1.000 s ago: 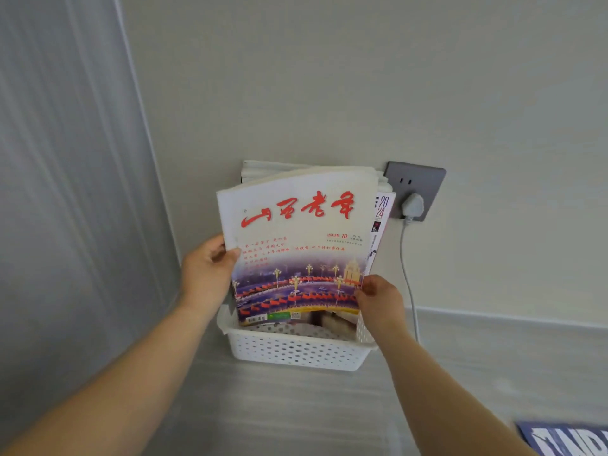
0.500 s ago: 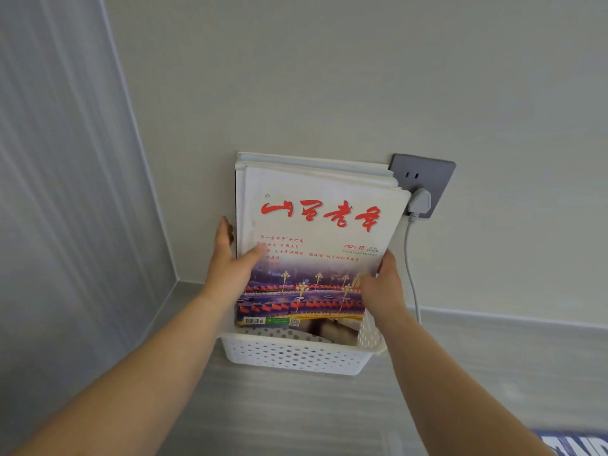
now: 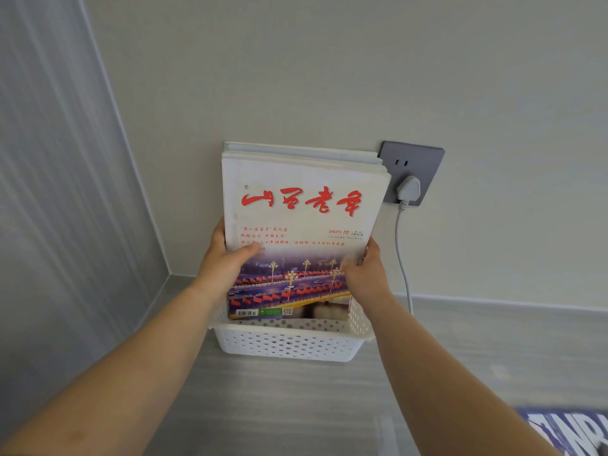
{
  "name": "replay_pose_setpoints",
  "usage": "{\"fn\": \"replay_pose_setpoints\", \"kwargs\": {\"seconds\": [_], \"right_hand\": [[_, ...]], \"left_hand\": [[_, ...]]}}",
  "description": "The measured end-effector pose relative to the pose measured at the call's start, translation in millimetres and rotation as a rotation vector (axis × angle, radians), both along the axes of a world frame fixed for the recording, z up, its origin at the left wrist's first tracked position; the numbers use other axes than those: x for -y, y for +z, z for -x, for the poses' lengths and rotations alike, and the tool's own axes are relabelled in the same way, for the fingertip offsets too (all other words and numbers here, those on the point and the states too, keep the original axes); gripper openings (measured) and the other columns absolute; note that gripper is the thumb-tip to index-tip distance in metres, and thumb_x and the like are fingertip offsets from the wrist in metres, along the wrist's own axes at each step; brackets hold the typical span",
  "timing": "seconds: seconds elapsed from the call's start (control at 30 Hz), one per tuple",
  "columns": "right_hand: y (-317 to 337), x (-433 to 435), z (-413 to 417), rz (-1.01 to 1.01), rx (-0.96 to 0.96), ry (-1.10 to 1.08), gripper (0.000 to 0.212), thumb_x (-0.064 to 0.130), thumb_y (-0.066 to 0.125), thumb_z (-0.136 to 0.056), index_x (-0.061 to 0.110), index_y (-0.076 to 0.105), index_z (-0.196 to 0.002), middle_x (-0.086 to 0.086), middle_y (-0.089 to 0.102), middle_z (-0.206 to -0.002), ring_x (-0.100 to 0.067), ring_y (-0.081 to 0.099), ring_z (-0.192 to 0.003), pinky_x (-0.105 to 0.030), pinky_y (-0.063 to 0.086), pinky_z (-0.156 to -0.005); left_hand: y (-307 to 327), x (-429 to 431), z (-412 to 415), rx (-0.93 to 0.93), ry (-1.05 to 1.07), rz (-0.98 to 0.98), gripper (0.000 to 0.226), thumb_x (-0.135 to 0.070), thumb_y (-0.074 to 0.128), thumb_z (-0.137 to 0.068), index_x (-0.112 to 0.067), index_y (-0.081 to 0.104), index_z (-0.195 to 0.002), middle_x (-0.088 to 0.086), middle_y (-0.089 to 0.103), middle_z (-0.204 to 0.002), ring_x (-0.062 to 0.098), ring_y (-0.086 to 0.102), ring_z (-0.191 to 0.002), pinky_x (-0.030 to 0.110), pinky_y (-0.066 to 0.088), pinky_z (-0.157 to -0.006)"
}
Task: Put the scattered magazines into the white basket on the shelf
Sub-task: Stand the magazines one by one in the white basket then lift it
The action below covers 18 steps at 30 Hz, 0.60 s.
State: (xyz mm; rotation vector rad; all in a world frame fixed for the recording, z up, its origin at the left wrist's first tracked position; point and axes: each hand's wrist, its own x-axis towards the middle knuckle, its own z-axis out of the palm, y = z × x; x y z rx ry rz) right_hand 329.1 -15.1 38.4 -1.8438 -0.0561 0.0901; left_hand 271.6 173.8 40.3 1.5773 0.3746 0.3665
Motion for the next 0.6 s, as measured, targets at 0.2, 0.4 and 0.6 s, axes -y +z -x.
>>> {"fn": "replay_pose_setpoints", "kwargs": {"seconds": [0.2,0.4,0.6], "right_hand": [[-8,48,44,0.261,-0.017,-0.140,0.056,0.008,0.049,-0.087,0.014,0.027,-0.138,-0.009,0.039,-0.142,-0.027,0.041,-0.127,-0.038,0.039,-0.100],[-27,137,128,0.451,0.063,-0.202,0.043,0.000,0.047,-0.083,0.006,0.045,-0.126,-0.014,0.047,-0.133,-0.030,0.040,-0.123,-0.031,0.030,-0.099],[-59,259,195,0.714,-0.062,-0.315,0.034,0.003,0.050,-0.083,0.003,0.053,-0.116,-0.017,0.054,-0.125,-0.033,0.044,-0.115,-0.037,0.035,-0.095]], "left_hand": [[-5,32,48,0.065,0.130,-0.158,0.048,-0.008,0.054,-0.084,-0.019,0.038,-0.128,-0.005,0.044,-0.126,0.007,0.046,-0.105,0.022,0.044,-0.075],[-15,118,113,0.083,-0.053,-0.292,0.025,0.001,0.052,-0.083,-0.007,0.055,-0.106,0.003,0.060,-0.088,0.005,0.055,-0.079,-0.003,0.036,-0.067],[-41,198,167,-0.056,-0.360,-0.265,0.030,0.011,0.050,-0.080,-0.017,0.057,-0.071,-0.006,0.059,-0.063,-0.015,0.057,-0.057,-0.002,0.038,-0.058]]}}
